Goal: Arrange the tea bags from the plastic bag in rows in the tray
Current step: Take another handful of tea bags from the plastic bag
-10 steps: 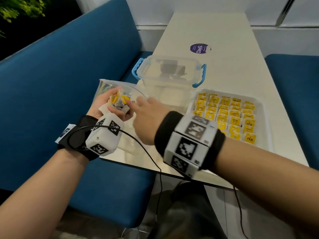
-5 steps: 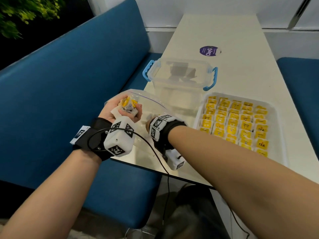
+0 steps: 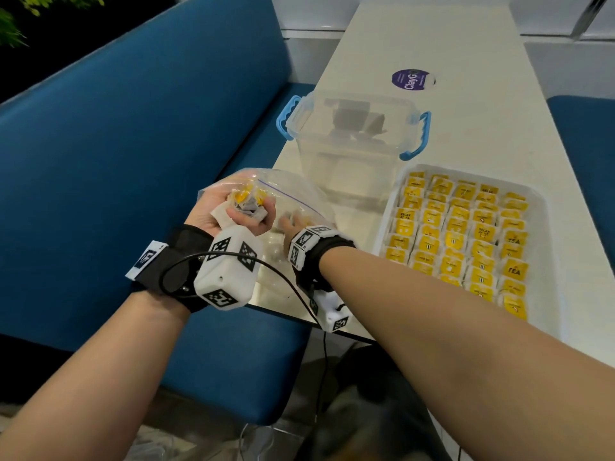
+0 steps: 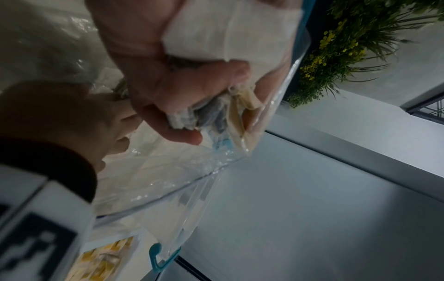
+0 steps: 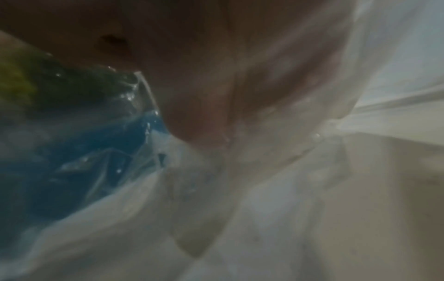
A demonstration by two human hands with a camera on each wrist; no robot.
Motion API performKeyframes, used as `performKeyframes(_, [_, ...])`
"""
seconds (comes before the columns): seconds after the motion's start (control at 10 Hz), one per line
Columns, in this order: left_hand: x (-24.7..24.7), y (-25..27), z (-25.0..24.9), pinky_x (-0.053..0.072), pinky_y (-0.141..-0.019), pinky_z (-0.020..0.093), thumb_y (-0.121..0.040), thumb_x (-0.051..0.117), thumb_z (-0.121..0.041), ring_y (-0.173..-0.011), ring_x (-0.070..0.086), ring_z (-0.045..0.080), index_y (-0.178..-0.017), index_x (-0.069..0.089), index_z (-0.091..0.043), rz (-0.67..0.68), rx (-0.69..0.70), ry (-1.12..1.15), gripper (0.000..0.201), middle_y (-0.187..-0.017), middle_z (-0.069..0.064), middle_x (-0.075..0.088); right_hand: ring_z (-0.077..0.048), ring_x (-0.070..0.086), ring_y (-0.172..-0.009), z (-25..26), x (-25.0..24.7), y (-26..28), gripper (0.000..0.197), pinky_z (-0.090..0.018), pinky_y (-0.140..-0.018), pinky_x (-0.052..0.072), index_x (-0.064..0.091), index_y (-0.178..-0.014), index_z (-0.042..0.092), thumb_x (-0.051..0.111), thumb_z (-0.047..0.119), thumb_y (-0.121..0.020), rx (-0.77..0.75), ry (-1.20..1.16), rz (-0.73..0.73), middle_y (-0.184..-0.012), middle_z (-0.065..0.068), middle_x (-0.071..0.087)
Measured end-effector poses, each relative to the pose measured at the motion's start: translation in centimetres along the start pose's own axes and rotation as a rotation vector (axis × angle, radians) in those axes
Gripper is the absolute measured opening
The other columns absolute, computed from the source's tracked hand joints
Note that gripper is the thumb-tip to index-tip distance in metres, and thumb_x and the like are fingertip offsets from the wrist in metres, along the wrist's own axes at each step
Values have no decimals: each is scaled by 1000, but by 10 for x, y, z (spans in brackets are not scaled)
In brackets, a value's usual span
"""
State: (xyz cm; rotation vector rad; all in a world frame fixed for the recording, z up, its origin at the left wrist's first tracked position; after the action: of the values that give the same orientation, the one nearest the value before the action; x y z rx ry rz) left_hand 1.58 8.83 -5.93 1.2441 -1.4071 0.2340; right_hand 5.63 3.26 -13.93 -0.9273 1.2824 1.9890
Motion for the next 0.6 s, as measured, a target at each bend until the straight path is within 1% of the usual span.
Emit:
performKeyframes(0.1, [-1,0,-1,35,-25,15,-36,84,15,-63,61,21,-94,51,1,0,2,-6,68,-89,11,50,-31,34,-126,0,-7,-2,55,-49,-97,33,31,-123,27,61,37,-78,9,87,-112,-134,-2,39])
performKeyframes(0.2, [-5,0,-3,36,-25,18,-43,81,16,-65,60,22,-98,48,-2,-1,-18,37,66,-89,10,50,-33,39,-122,8,-8,-3,60,-42,-98,34,28,-136,32,58,24,-85,-44,-18,-98,-138,-11,37])
performKeyframes(0.3, [-4,0,-2,38,-25,20,-51,80,12,-65,60,24,-107,47,-6,11,-51,36,67,-90,11,52,-34,25,-137,6,-4,-6,52,-43,-108,28,28,-144,19,46,24,-95,-75,10,-23,-151,-13,20])
performKeyframes(0.4, [-10,0,0,40,-25,23,-55,78,12,-61,61,30,-106,46,-3,-42,-102,40,62,-80,20,57,-37,25,-135,0,-2,-5,63,-51,-101,37,28,-140,24,59,29,-85,-17,43,-10,-151,-11,15])
performKeyframes(0.5, [-5,1,-1,40,-25,21,-52,79,13,-62,61,27,-104,48,-1,-15,-80,14,62,-79,18,57,-37,25,-137,7,-3,2,59,-45,-108,27,21,-145,13,50,19,-94,-72,-6,41,-152,-17,16])
performKeyframes(0.6, [-5,3,-1,39,-26,18,-48,80,14,-63,61,24,-101,52,3,-13,-81,-12,61,-81,16,56,-36,28,-135,4,-3,9,65,-45,-106,30,18,-145,9,54,18,-91,-49,-6,38,-149,-19,22])
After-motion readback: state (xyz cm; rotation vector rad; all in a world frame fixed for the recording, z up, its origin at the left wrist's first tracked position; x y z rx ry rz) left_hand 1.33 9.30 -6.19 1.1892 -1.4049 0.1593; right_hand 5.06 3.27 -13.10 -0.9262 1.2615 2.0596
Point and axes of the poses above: each hand's wrist, its own y-axis away from the middle knuckle, its own x-axis out of the palm, z = x × y, the point moved 9 cm from there along -y, towards the middle knuckle
